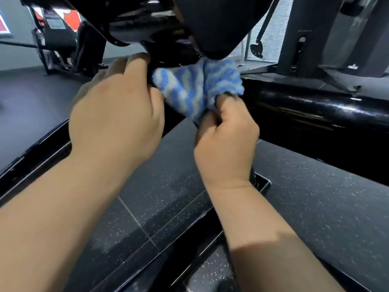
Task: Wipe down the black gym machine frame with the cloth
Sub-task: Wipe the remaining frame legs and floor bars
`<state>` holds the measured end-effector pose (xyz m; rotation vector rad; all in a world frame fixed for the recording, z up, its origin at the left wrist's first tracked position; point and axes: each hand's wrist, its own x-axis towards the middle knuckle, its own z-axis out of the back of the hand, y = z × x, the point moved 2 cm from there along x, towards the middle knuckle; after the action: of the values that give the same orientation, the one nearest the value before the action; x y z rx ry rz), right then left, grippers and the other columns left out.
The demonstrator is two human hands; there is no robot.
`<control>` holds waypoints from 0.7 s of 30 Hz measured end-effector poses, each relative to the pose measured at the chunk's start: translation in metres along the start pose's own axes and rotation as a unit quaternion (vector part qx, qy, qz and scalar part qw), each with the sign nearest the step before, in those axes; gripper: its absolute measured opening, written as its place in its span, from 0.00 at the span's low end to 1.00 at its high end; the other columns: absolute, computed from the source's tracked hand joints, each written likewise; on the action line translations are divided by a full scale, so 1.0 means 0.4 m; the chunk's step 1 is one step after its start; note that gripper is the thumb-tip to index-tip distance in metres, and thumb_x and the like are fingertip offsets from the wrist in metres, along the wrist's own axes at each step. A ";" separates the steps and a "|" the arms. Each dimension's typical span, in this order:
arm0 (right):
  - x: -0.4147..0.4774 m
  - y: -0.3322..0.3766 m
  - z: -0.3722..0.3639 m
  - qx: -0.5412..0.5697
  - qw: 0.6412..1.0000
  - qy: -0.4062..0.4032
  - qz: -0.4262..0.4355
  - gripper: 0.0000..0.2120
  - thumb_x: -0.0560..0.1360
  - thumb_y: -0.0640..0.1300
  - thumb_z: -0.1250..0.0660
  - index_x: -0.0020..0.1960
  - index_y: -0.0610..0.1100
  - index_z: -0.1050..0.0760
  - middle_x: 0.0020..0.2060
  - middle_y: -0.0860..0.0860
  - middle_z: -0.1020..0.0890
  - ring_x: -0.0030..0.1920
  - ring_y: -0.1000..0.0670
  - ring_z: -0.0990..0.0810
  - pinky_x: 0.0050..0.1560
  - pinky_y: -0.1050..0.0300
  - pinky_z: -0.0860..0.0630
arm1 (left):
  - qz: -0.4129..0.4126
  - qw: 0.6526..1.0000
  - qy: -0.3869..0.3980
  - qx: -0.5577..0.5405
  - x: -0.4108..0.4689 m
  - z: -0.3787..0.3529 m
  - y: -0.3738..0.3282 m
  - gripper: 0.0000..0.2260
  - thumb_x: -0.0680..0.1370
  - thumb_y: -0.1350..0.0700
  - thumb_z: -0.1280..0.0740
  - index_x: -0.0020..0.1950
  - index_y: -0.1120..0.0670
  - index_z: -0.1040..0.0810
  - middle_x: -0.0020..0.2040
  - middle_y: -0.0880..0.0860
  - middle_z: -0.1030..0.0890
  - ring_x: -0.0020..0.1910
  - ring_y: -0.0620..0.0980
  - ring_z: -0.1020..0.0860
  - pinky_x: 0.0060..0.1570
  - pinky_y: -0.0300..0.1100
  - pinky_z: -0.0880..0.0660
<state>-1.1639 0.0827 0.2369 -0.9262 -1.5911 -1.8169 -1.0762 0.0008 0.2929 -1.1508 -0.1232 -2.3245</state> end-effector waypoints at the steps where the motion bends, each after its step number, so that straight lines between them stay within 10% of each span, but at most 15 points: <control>1: 0.015 0.007 -0.001 -0.003 1.000 -0.002 0.001 0.06 0.69 0.30 0.37 0.42 0.35 0.23 0.43 0.40 0.20 0.38 0.45 0.26 0.37 0.59 0.35 | -0.009 1.000 0.000 -0.006 0.000 -0.001 0.003 0.15 0.80 0.55 0.45 0.66 0.56 0.32 0.56 0.63 0.25 0.44 0.60 0.32 0.41 0.46 0.45; 8: -0.015 0.020 -0.056 0.056 0.997 0.038 0.036 0.20 0.64 0.32 0.47 0.49 0.39 0.22 0.62 0.49 0.24 0.44 0.43 0.27 0.43 0.53 0.27 | -0.019 0.999 0.017 -0.043 0.008 0.006 0.023 0.04 0.79 0.57 0.46 0.49 0.53 0.33 0.38 0.48 0.36 0.39 0.46 0.43 0.38 0.43 0.47; 14: -0.014 0.027 -0.021 0.017 1.000 0.004 0.006 0.14 0.64 0.31 0.41 0.44 0.38 0.21 0.49 0.43 0.18 0.41 0.40 0.23 0.40 0.60 0.36 | -0.004 0.998 0.054 -0.029 0.004 0.021 0.015 0.16 0.79 0.57 0.46 0.65 0.51 0.28 0.49 0.56 0.23 0.44 0.56 0.33 0.40 0.43 0.42; 21: 0.047 0.037 -0.038 0.068 0.996 0.058 -0.030 0.13 0.65 0.36 0.45 0.43 0.41 0.24 0.40 0.48 0.23 0.39 0.48 0.29 0.34 0.64 0.34 | -0.004 0.999 0.038 -0.022 0.008 0.010 0.018 0.05 0.79 0.58 0.45 0.48 0.56 0.30 0.34 0.48 0.34 0.36 0.52 0.39 0.30 0.46 0.45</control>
<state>-1.1659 0.0664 0.2596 -0.7055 -1.6626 -1.7434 -1.0713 -0.0053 0.2969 -1.0836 -0.0509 -2.3856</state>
